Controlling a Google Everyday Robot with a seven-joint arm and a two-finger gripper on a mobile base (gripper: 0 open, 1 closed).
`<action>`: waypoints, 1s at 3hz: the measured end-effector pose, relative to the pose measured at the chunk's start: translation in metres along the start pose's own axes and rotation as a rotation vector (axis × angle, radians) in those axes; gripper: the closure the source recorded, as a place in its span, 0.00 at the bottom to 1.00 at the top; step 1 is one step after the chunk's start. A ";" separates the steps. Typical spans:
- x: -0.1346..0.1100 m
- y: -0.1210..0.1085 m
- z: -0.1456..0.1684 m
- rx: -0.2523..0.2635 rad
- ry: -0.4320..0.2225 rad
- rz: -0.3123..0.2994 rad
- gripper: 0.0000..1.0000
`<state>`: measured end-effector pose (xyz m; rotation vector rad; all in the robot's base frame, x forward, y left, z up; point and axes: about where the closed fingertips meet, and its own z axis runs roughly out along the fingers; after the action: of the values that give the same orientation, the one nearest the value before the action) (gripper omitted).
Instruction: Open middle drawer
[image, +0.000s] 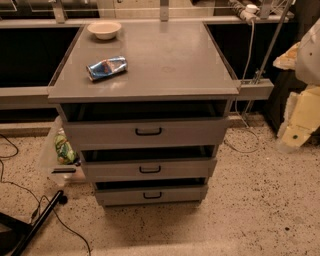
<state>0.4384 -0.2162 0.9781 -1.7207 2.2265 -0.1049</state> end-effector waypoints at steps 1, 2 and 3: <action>0.000 0.000 0.000 0.000 0.000 0.000 0.00; 0.000 0.011 0.023 -0.033 -0.024 -0.007 0.00; 0.003 0.028 0.075 -0.065 -0.066 -0.012 0.00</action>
Offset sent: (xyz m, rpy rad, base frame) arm -0.0078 0.0141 -0.0694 0.0727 0.0837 0.0514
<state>0.4343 -0.2012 0.9001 -1.7456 2.1948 0.0213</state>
